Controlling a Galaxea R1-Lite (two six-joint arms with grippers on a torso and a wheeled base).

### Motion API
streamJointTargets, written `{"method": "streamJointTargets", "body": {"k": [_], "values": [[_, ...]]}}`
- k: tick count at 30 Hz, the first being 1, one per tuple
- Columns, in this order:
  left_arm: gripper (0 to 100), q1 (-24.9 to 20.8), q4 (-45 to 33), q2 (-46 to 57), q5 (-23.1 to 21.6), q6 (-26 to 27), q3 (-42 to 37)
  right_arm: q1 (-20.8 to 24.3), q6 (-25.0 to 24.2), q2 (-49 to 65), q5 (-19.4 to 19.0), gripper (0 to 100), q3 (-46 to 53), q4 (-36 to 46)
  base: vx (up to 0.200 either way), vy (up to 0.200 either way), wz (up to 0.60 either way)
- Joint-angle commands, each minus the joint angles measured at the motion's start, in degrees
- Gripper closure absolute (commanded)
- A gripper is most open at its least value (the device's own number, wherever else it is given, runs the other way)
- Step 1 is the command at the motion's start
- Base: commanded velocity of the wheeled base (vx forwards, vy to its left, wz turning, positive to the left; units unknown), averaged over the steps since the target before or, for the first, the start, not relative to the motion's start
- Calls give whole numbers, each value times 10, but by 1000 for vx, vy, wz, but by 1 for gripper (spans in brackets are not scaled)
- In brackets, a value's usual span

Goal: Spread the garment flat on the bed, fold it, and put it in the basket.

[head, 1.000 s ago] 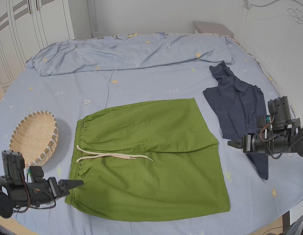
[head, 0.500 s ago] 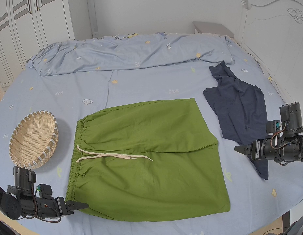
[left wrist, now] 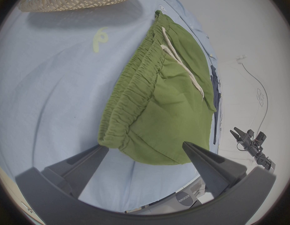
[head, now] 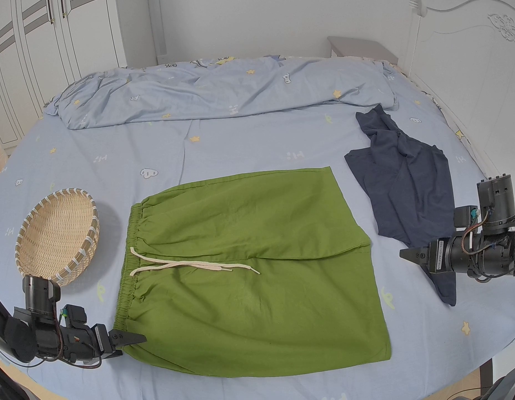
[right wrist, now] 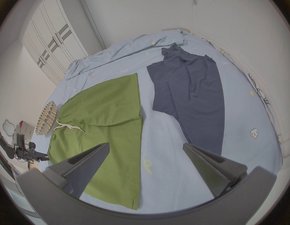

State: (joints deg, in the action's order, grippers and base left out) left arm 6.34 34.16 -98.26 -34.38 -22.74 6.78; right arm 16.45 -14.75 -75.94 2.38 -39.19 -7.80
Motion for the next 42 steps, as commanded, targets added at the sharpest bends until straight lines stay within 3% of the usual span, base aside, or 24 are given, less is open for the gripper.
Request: {"method": "streamJointTargets", "body": {"k": [1, 17, 18, 27, 31, 34, 35, 37, 42], "values": [[0, 9, 0, -19, 0, 0, 12, 0, 0, -1, 1, 0, 0, 0, 0, 0, 0], [0, 32, 12, -33, -14, 0, 35, 0, 0, -2, 0, 0, 1, 0, 0, 0, 0], [100, 32, 13, -33, -14, 0, 35, 0, 0, -2, 0, 0, 1, 0, 0, 0, 0], [100, 39, 13, -23, -8, 2, 23, -3, 0, -2, 0, 0, 2, 0, 0, 0, 0], [100, 79, 13, 1, -11, 38, 4, -13, 0, 1, -2, 0, 10, 2, 0, 0, 0], [100, 112, 13, 4, -14, 87, -9, -32, -16, 6, -71, 0, 20, 10, 0, 0, 0], [100, 127, 13, 3, -14, 109, -14, -50, -30, 7, -122, 0, 18, 31, 0, 0, 0], [100, 145, 13, 1, -14, 131, -19, -79, -32, 3, -180, 0, 16, 67, 0, 0, 0], [100, 148, 13, -2, -18, 141, -21, -90, -20, -40, -265, 0, 48, 76, 0, 0, 0]]}}
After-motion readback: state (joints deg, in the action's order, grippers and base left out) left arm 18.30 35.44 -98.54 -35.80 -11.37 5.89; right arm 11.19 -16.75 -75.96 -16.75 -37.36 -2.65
